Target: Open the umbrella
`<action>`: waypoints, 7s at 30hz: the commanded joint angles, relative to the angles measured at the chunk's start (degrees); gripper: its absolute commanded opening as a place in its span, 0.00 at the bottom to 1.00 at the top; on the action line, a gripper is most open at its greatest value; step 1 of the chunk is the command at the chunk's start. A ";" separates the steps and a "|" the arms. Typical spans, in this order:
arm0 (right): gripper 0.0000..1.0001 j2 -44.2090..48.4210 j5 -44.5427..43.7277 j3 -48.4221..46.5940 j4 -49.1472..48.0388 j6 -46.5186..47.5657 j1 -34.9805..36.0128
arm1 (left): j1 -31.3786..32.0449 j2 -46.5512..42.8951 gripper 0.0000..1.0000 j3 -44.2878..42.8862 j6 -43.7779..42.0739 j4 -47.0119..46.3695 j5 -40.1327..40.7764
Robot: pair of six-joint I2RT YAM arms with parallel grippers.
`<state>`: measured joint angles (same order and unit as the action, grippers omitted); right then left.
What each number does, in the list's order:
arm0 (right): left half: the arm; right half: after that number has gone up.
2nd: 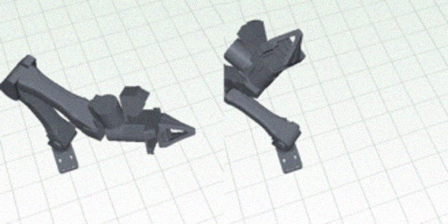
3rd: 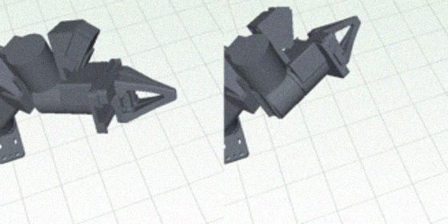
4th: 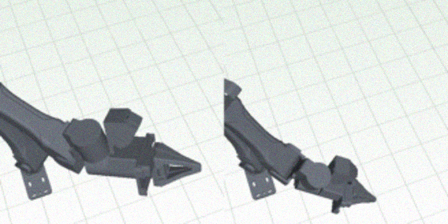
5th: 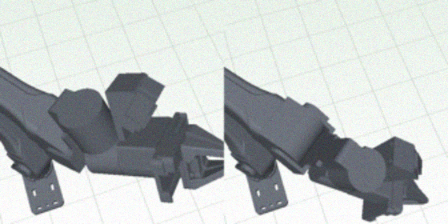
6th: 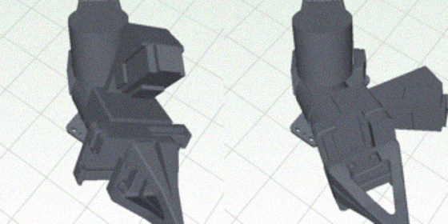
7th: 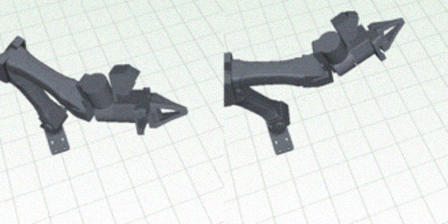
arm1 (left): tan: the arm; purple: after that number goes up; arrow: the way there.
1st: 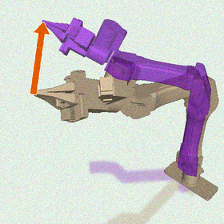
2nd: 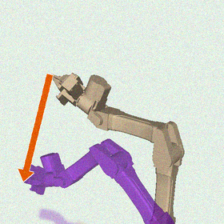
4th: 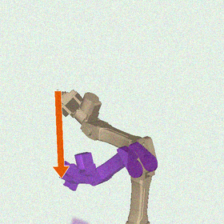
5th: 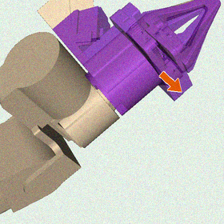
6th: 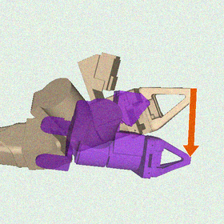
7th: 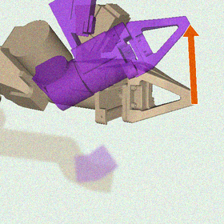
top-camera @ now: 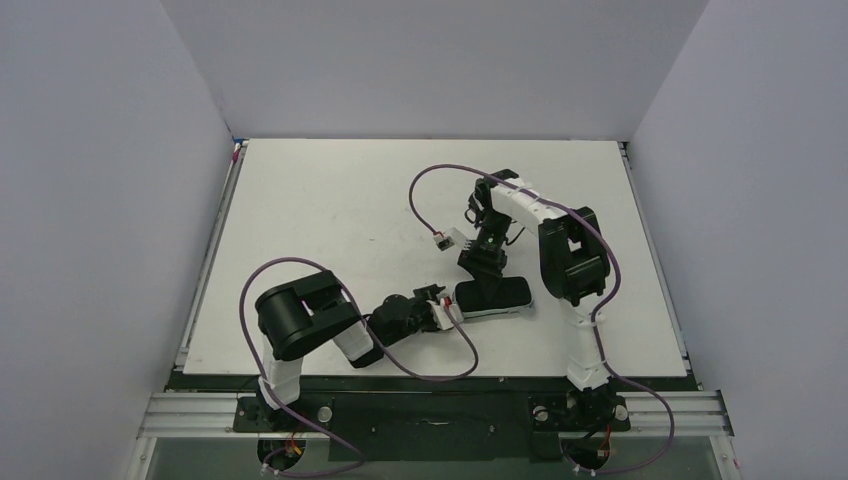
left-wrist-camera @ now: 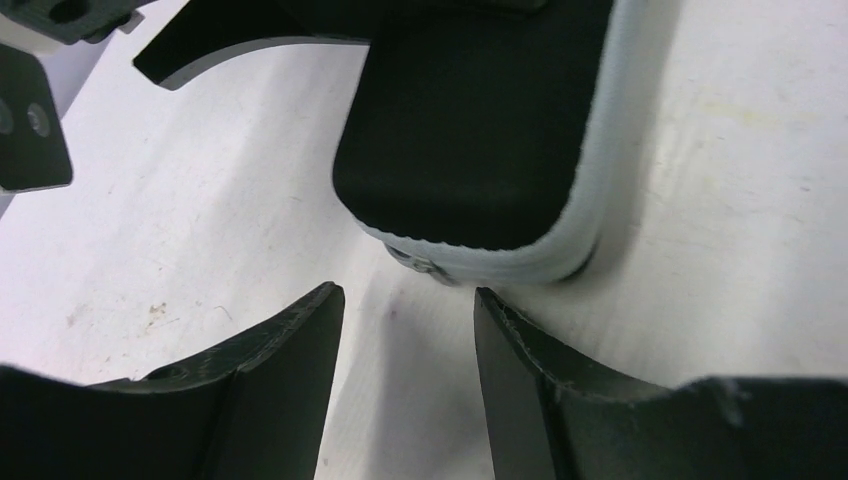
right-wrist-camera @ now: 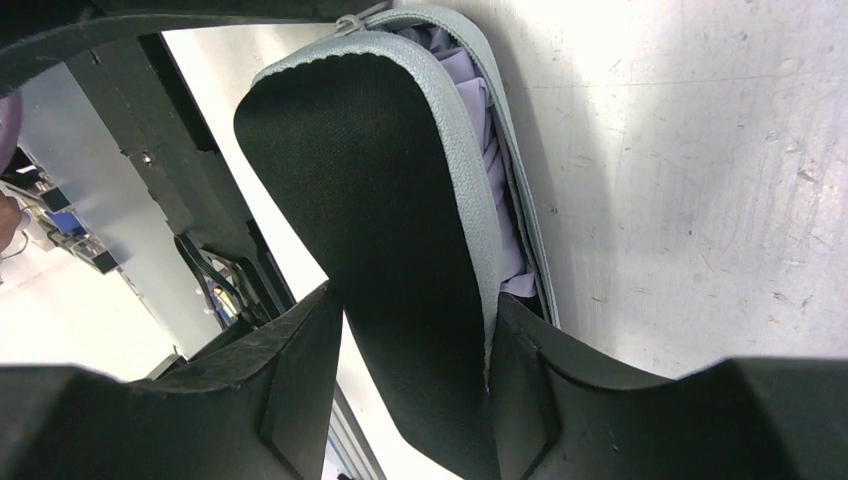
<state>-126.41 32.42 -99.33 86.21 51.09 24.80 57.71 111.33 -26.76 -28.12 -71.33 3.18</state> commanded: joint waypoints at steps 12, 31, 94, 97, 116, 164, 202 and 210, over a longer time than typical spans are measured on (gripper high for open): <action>0.00 -1.36 1.15 3.22 -3.93 4.77 1.16 | 0.91 2.90 0.38 -4.97 3.06 10.10 -0.17; 0.00 -3.36 2.10 1.65 -2.83 5.29 2.38 | 0.37 1.93 0.28 -4.24 -1.10 8.92 -4.52; 0.00 0.84 3.16 4.67 -10.39 2.71 -2.22 | -0.86 -9.32 0.06 2.72 8.14 17.30 -13.39; 0.00 1.91 2.52 6.48 -8.46 7.91 -0.80 | -6.16 -12.67 0.25 1.16 12.92 24.24 -23.33; 0.00 2.17 1.25 6.29 -7.95 11.96 2.21 | -8.81 -5.16 0.43 -6.56 10.90 25.07 -33.10; 0.00 5.54 -0.89 10.46 -10.32 13.99 2.70 | -4.41 -7.59 0.29 1.29 11.41 17.31 -22.87; 0.00 12.23 -6.99 16.12 -27.69 1.23 4.66 | -3.48 -6.35 0.16 -2.15 15.85 20.12 -27.84; 0.00 15.06 -8.41 19.46 -27.65 5.41 6.60 | -3.63 -4.89 0.28 -3.36 16.74 18.94 -26.89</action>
<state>-112.31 26.83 -81.60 73.84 51.29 29.85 53.69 105.21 -29.76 -11.60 -53.45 -22.96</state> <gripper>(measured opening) 0.411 0.272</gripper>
